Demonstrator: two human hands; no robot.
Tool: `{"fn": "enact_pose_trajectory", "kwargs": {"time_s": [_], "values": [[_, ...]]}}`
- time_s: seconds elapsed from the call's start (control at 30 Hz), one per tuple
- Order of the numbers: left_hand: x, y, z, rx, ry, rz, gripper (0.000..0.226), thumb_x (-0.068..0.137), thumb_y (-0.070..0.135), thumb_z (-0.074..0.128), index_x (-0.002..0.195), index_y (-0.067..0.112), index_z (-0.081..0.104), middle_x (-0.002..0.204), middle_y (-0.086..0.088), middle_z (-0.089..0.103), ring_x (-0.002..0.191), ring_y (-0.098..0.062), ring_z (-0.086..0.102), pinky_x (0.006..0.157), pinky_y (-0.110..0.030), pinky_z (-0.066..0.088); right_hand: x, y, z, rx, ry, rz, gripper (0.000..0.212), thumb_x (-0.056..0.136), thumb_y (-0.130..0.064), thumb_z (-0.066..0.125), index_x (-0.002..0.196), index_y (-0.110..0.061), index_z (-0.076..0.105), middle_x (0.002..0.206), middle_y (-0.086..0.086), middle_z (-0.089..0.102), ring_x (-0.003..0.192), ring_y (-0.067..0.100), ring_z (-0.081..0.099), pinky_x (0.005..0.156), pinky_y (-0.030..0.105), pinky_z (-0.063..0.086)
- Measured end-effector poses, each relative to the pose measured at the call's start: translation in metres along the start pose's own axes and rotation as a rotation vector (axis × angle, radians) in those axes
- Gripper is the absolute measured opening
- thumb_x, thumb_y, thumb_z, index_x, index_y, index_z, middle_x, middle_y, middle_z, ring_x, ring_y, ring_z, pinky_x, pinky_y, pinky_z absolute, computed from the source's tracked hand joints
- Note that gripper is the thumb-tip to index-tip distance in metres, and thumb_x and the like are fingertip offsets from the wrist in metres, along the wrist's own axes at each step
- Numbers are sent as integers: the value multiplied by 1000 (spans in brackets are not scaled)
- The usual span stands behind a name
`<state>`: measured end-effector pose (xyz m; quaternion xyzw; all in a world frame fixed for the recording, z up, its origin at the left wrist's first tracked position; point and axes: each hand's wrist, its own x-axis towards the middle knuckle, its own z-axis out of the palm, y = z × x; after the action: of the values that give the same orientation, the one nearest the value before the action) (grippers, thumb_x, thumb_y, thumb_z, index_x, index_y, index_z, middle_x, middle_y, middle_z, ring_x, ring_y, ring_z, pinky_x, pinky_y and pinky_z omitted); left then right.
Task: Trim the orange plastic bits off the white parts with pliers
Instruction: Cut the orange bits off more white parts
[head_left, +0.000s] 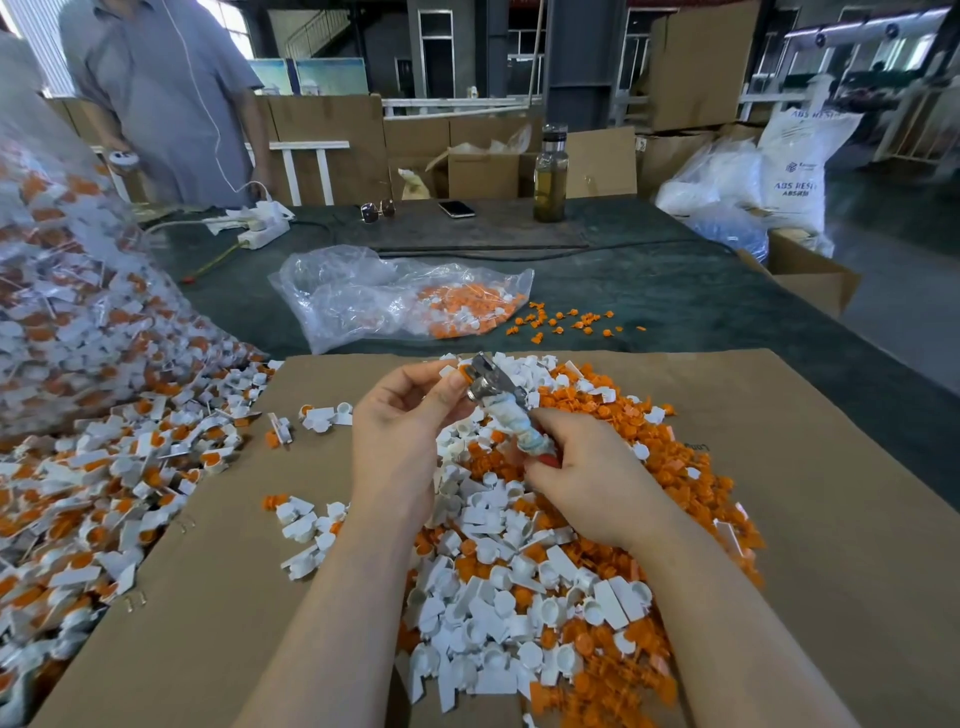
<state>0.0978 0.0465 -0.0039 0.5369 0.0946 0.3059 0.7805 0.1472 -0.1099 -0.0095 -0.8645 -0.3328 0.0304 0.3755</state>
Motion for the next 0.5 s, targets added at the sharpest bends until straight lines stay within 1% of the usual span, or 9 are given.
{"fn": "enact_pose_trajectory", "kwargs": {"time_s": [0.1, 0.2, 0.27, 0.33, 0.4, 0.43, 0.5], "values": [[0, 0, 0, -13, 5, -7, 18, 68, 16, 74, 84, 10, 71, 74, 1, 73, 65, -8, 67, 62, -18, 54, 2, 1, 2, -39, 9, -2, 14, 86, -15, 56, 94, -23, 63, 69, -6, 59, 59, 7, 53, 48, 23, 35], [2, 1, -1, -33, 4, -56, 18, 67, 15, 74, 84, 10, 71, 77, -2, 74, 68, -10, 68, 64, -20, 56, 3, 2, 4, -79, 11, 4, 12, 87, -17, 56, 96, -24, 62, 70, -7, 59, 58, 6, 52, 48, 19, 33], [2, 2, -3, -53, 8, -124, 19, 67, 15, 75, 85, 10, 72, 77, -4, 74, 67, -12, 69, 64, -22, 57, 3, 2, 5, -134, 31, -2, 9, 87, -19, 56, 93, -25, 60, 70, -9, 58, 60, 7, 53, 49, 21, 34], [3, 3, -6, -117, 46, -207, 18, 71, 13, 74, 88, 9, 71, 77, -4, 75, 67, -12, 71, 64, -22, 59, 3, 2, 6, -209, 64, -1, 6, 86, -22, 56, 88, -27, 53, 69, -9, 56, 60, 9, 52, 49, 24, 36], [6, 6, -12, -237, 155, -296, 16, 81, 8, 71, 97, 6, 69, 83, -7, 77, 75, -14, 75, 65, -22, 60, 3, 4, 6, -255, 113, 26, 7, 87, -26, 56, 85, -29, 49, 69, -9, 55, 60, 9, 52, 48, 25, 36], [8, 9, -16, -305, 241, -338, 15, 86, 7, 68, 101, 4, 68, 86, -9, 78, 79, -15, 76, 64, -23, 60, 3, 5, 5, -269, 140, 52, 6, 87, -27, 55, 86, -29, 49, 69, -9, 55, 60, 9, 52, 48, 26, 37], [13, 13, -26, -434, 415, -401, 14, 93, 7, 64, 105, 2, 65, 88, -12, 78, 81, -17, 76, 63, -23, 60, 5, 9, 3, -294, 201, 126, 4, 89, -29, 54, 87, -28, 51, 70, -10, 55, 61, 8, 53, 48, 25, 39]]}}
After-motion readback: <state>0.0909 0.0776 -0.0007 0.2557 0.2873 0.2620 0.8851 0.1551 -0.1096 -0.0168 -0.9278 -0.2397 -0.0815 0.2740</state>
